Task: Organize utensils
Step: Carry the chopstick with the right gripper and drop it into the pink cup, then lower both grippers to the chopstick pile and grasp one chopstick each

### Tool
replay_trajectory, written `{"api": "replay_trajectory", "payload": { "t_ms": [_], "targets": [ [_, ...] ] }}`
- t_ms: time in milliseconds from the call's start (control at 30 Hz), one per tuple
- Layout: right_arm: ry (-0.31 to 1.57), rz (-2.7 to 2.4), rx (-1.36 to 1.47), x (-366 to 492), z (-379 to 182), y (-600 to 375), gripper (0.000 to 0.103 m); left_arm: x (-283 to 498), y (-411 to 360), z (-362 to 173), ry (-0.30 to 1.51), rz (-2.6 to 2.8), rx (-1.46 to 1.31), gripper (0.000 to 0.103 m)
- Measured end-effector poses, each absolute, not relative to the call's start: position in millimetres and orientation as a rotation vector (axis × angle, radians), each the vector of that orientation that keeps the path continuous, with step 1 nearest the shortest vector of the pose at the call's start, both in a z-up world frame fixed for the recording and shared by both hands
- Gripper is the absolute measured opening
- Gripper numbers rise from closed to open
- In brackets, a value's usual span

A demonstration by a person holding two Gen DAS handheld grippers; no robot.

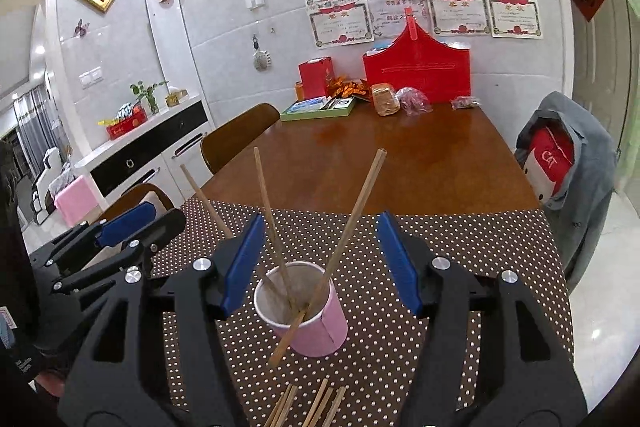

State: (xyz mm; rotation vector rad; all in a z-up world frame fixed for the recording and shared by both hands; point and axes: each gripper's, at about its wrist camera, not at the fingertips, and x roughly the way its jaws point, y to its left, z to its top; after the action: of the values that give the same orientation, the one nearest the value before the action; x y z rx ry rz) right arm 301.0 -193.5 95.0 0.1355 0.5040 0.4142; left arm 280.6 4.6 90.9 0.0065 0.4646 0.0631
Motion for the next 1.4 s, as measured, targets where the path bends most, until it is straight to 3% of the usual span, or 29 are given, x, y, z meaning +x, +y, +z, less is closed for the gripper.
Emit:
{"api": "replay_trajectory", "payload": {
  "t_ms": [333, 633, 1400],
  "targets": [
    [0.509, 0.382, 0.16, 257, 91, -205, 0.06, 245, 1, 85, 0.465, 0.031, 0.008, 0.045],
    [0.515, 0.324, 0.158, 218, 65, -208, 0.06, 220, -7, 39, 0.558, -0.032, 0.007, 0.046],
    [0.873, 0.227, 0.123, 223, -74, -196, 0.06, 203, 4, -71, 0.811, -0.056, -0.029, 0.049]
  ]
}}
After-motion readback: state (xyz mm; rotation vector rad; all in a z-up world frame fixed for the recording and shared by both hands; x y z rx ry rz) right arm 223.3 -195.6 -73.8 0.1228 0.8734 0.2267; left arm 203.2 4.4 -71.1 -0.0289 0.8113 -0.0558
